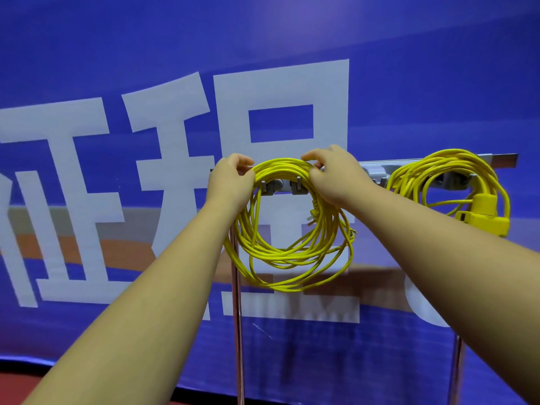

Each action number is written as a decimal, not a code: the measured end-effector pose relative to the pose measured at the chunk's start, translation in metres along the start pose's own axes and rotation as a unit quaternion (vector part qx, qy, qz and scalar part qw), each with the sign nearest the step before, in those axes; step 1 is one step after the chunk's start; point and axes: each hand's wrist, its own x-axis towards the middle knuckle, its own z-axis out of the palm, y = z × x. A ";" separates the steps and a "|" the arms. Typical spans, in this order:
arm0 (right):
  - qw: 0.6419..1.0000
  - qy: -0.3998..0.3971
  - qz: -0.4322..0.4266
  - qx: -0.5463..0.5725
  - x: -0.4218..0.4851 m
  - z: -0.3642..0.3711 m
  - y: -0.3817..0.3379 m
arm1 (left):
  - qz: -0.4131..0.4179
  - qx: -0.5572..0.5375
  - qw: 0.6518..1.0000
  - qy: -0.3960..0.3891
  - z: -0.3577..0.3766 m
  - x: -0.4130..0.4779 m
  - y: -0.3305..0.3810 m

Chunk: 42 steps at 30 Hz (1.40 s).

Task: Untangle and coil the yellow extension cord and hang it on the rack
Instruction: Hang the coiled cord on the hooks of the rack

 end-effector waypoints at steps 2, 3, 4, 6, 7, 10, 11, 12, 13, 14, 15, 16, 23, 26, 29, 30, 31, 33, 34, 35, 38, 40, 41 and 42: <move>1.000 0.002 -0.001 0.000 -0.003 -0.002 0.001 | 0.011 0.001 1.000 -0.007 -0.003 -0.001 0.003; 1.000 0.002 -0.002 -0.002 -0.004 -0.003 0.001 | 0.013 0.000 1.000 -0.013 -0.004 -0.001 0.004; 1.000 0.003 -0.005 -0.008 -0.006 -0.003 0.001 | 0.012 0.000 1.000 -0.017 -0.005 -0.002 0.005; 1.000 0.001 -0.012 -0.024 -0.011 -0.005 0.002 | 0.005 -0.001 1.000 -0.021 -0.008 -0.006 0.008; 0.999 0.000 -0.015 -0.030 -0.013 -0.005 0.002 | 0.002 -0.005 1.000 -0.023 -0.009 -0.008 0.008; 0.999 0.002 -0.018 -0.033 -0.020 -0.007 0.002 | -0.002 -0.016 0.999 -0.032 -0.013 -0.016 0.010; 0.999 0.002 -0.018 -0.034 -0.023 -0.008 0.002 | -0.003 -0.016 0.999 -0.035 -0.013 -0.018 0.010; 0.999 0.001 -0.018 -0.038 -0.025 -0.008 0.002 | -0.002 -0.014 0.999 -0.037 -0.014 -0.021 0.011; 0.999 -0.002 -0.018 -0.042 -0.027 -0.009 0.001 | -0.001 -0.010 0.999 -0.038 -0.015 -0.023 0.011; 0.999 -0.005 -0.019 -0.046 -0.029 -0.010 0.001 | 0.001 -0.006 0.999 -0.037 -0.015 -0.025 0.011; 0.999 -0.008 -0.018 -0.047 -0.031 -0.010 0.000 | 0.002 -0.003 0.999 -0.036 -0.015 -0.026 0.011; 0.999 -0.010 -0.016 -0.046 -0.032 -0.011 -0.001 | 0.002 -0.001 0.999 -0.033 -0.016 -0.027 0.011; 1.000 -0.011 -0.001 -0.017 -0.041 -0.016 -0.005 | -0.010 0.023 0.999 -0.029 -0.020 -0.035 0.013; 1.000 -0.005 -0.001 -0.003 -0.046 -0.019 -0.004 | -0.013 0.027 0.999 -0.017 -0.021 -0.038 0.013; 1.000 0.008 0.000 0.014 -0.051 -0.022 -0.001 | -0.016 0.003 1.000 -0.009 -0.022 -0.043 0.012; 1.000 0.012 -0.001 0.019 -0.051 -0.023 0.000 | -0.017 -0.004 1.000 -0.004 -0.023 -0.044 0.012; 1.000 0.015 -0.001 0.027 -0.051 -0.024 0.002 | -0.017 -0.010 1.000 0.001 -0.023 -0.045 0.012; 0.999 0.021 -0.001 0.041 -0.050 -0.026 0.007 | -0.011 -0.017 1.000 0.009 -0.022 -0.044 0.014; 0.999 0.026 -0.002 0.047 -0.047 -0.026 0.009 | -0.006 -0.016 1.000 0.015 -0.021 -0.043 0.015; 0.998 0.030 -0.003 0.049 -0.044 -0.027 0.012 | 0.001 -0.017 1.000 0.022 -0.020 -0.041 0.017; 0.998 0.042 -0.013 0.054 -0.030 -0.029 0.022 | 0.035 -0.033 0.997 0.052 -0.012 -0.028 0.028; 0.997 0.041 -0.013 0.059 -0.016 -0.030 0.028 | 0.046 -0.059 0.996 0.058 -0.004 -0.010 0.037; 0.998 0.037 -0.010 0.058 -0.007 -0.030 0.031 | 0.041 -0.075 0.995 0.049 0.001 0.002 0.040; 0.998 0.033 -0.005 0.062 0.001 -0.031 0.034 | 0.029 -0.092 0.995 0.034 0.007 0.014 0.044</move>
